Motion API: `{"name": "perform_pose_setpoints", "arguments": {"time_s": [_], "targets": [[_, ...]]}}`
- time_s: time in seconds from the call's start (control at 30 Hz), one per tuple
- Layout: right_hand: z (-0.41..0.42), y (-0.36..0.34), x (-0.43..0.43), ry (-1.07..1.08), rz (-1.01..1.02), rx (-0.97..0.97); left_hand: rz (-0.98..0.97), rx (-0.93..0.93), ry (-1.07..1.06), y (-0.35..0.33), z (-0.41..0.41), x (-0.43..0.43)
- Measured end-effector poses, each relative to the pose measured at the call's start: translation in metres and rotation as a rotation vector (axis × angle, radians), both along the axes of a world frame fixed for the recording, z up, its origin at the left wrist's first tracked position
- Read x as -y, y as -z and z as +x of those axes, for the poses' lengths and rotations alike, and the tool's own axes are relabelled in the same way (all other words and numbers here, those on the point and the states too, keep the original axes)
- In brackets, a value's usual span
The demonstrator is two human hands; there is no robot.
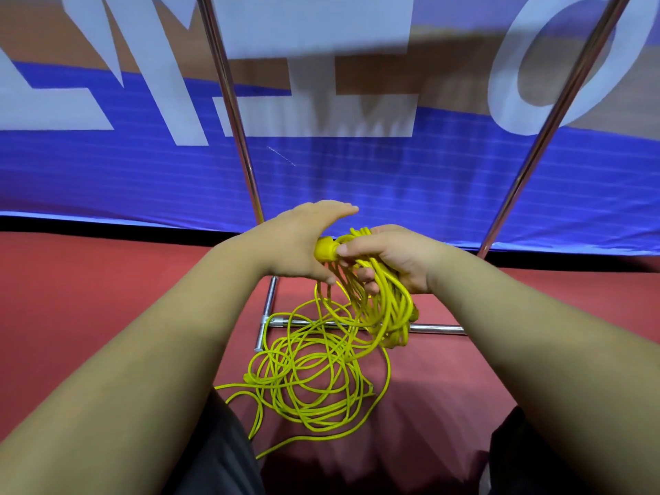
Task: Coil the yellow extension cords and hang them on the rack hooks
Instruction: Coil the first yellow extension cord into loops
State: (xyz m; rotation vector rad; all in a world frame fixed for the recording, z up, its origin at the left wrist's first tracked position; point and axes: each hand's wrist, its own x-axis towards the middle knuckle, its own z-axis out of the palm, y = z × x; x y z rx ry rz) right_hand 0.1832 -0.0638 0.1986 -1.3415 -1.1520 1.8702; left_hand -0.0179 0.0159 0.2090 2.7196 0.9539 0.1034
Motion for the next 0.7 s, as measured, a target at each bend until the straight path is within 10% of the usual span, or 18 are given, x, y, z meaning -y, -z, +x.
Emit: {"name": "perform_pose_setpoints", "arguments": {"time_s": [0.23, 0.7], "targets": [[-0.003, -0.016, 0.013, -0.172, -0.021, 0.033, -0.605, 0.045, 0.033, 0.002, -0.006, 0.001], [0.002, -0.004, 0.004, -0.241, -0.039, 0.289, -0.663, -0.002, -0.107, 0.016, 0.003, 0.008]]}}
